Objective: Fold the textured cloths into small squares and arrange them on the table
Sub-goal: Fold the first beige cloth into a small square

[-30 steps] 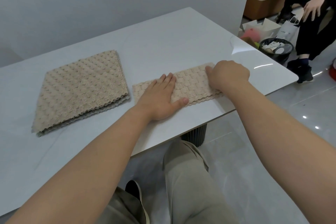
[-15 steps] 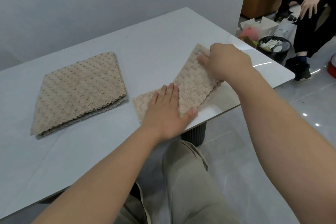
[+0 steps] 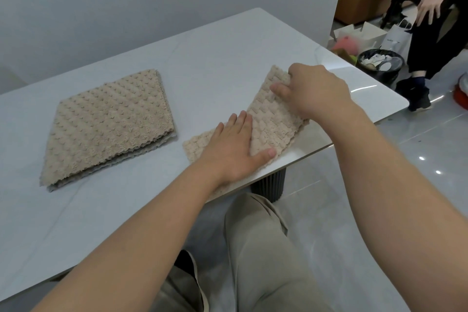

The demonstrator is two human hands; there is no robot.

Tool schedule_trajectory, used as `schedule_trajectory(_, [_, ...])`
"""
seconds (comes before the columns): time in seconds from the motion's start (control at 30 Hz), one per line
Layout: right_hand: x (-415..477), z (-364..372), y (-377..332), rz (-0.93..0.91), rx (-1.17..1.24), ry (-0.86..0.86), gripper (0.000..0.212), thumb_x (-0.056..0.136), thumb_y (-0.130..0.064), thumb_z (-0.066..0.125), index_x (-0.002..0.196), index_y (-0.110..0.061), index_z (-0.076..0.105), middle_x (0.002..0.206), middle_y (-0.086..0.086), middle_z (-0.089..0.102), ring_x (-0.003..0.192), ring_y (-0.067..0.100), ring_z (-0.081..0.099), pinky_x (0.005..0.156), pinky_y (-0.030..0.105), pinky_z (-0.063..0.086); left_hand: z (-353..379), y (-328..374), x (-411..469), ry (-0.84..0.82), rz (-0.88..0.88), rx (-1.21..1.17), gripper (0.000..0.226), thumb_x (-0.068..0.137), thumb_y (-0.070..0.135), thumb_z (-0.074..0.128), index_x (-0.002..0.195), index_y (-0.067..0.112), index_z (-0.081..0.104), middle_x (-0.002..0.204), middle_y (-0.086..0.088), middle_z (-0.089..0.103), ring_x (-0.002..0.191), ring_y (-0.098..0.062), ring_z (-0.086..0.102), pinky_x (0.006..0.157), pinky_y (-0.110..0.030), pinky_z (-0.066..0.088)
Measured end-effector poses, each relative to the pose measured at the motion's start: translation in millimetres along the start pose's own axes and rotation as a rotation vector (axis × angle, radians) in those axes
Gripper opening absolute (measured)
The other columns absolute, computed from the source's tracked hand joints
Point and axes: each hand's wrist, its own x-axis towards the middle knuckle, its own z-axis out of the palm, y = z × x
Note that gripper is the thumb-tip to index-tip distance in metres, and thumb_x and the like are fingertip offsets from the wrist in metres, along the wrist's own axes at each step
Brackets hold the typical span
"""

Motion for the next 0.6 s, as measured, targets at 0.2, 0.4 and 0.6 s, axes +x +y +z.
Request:
schedule_trajectory(0.2, [-12.1,-1.3,-11.8,-0.047,0.225,0.013,0.04,0.095,-0.058,0.055,0.104,-0.02,0.056,0.093,0.001,0.061,0.082,0.024,0.06,0.066,0.036,0.045,11.6,0.3,3.3,0.037,-0.039,0.007,0.105,0.087,0.087,0.022,0.163,0.02,-0.008,0.17,0.005,-0.013,0.156,-0.015,-0.015,0.127,-0.045,-0.005])
schedule_trajectory(0.4, [-42.4,-9.3,-25.7,-0.156,0.466,0.009,0.039,0.088,-0.039,0.073,0.124,-0.029,0.061,0.092,-0.014,0.058,0.081,0.003,0.054,0.066,0.019,0.04,-22.7,-9.7,1.2,-0.029,-0.121,-0.796,0.082,0.09,0.041,0.073,0.159,0.024,0.031,0.158,0.013,0.038,0.14,-0.009,0.039,0.113,-0.03,0.031])
schedule_trajectory(0.6, [-86.0,10.9,-40.9,-0.285,0.525,0.051,0.048,0.091,-0.016,0.067,0.136,-0.026,0.057,0.106,-0.011,0.063,0.096,0.006,0.056,0.078,0.011,0.038,-59.7,-40.1,-2.3,0.355,-0.375,-1.171,0.034,0.1,0.036,0.06,0.125,0.014,0.067,0.118,-0.004,0.071,0.095,-0.022,0.075,0.078,-0.034,0.058])
